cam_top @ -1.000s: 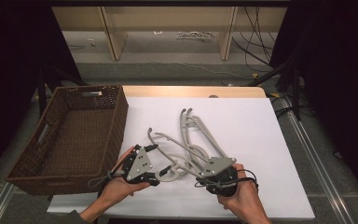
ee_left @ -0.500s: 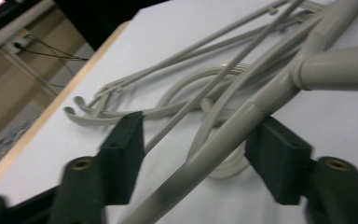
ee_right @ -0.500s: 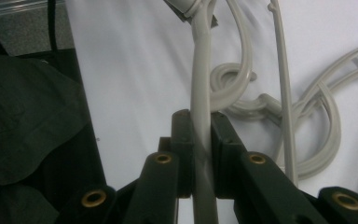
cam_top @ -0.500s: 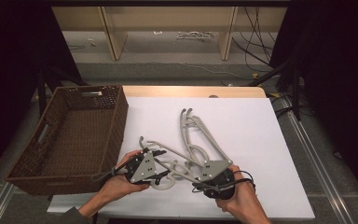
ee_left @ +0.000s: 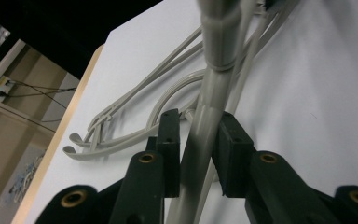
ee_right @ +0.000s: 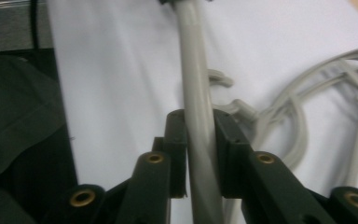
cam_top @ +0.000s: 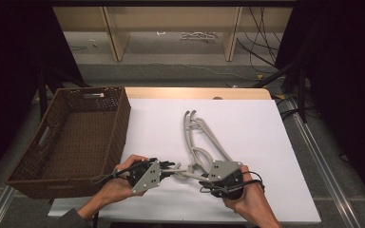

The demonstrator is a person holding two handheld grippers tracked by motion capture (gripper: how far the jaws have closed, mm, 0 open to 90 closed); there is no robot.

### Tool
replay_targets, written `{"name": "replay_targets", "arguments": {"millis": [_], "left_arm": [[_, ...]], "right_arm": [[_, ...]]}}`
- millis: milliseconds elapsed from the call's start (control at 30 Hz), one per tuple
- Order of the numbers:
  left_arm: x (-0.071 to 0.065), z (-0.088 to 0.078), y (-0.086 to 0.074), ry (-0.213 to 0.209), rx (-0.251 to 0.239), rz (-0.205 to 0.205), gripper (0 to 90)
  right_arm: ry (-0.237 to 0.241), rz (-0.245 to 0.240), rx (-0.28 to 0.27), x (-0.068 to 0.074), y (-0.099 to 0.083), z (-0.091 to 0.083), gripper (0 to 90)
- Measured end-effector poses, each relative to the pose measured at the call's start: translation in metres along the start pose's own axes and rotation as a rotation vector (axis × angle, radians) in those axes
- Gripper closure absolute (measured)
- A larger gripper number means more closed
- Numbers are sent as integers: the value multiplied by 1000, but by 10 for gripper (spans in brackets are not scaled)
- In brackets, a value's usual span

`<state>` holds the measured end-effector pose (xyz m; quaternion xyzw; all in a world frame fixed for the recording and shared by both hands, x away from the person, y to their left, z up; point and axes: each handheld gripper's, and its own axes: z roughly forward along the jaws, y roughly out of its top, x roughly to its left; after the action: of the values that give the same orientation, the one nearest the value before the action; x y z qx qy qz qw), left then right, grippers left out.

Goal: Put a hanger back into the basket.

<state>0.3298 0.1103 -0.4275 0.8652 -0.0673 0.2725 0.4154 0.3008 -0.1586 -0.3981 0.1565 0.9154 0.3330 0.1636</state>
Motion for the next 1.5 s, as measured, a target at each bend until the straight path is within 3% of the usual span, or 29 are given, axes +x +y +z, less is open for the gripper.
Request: {"name": "replay_targets", "arguments": {"millis": [67, 100, 167, 233, 267, 400, 500, 700, 867, 900, 1000, 1133, 1333, 1500], "left_arm": [[-1, 0, 1, 11, 1, 8, 753], [0, -1, 2, 11, 12, 18, 760], [0, -2, 3, 9, -11, -13, 771], [2, -4, 5, 16, -13, -12, 782], [4, -5, 7, 23, -5, -12, 795], [10, -4, 6, 31, 7, -48, 817], [13, -3, 8, 45, 41, -42, 818], [25, -2, 16, 77, 71, -107, 817], [37, -5, 23, 108, 72, -170, 817], [38, -5, 24, 117, 61, -196, 818], [48, -9, 27, 143, 64, -220, 817], [60, -16, 33, 171, 44, -283, 817], [76, -29, 39, 187, 1, -352, 817], [84, -37, 42, 187, -9, -386, 817]], "right_arm": [[-11, -1, 1, -2, 0, 0, 742], [-28, 5, 3, -2, 0, -1, 679], [-54, 43, 5, -1, 2, -2, 560], [-80, 67, 3, -2, 4, -4, 481], [-97, 90, -12, -2, 6, -7, 425], [-125, 169, -105, -7, 10, -18, 367], [-156, 216, -168, -12, 8, -24, 354], [-163, 260, -213, -15, 7, -29, 346], [-172, 268, -223, -14, 6, -31, 346], [-173, 269, -222, -14, 6, -31, 346], [-200, 263, -238, -14, 5, -32, 341], [-190, 293, -249, -14, -1, -29, 339], [-185, 321, -249, -14, -10, -23, 323], [-184, 347, -269, -14, -18, -16, 318]]}}
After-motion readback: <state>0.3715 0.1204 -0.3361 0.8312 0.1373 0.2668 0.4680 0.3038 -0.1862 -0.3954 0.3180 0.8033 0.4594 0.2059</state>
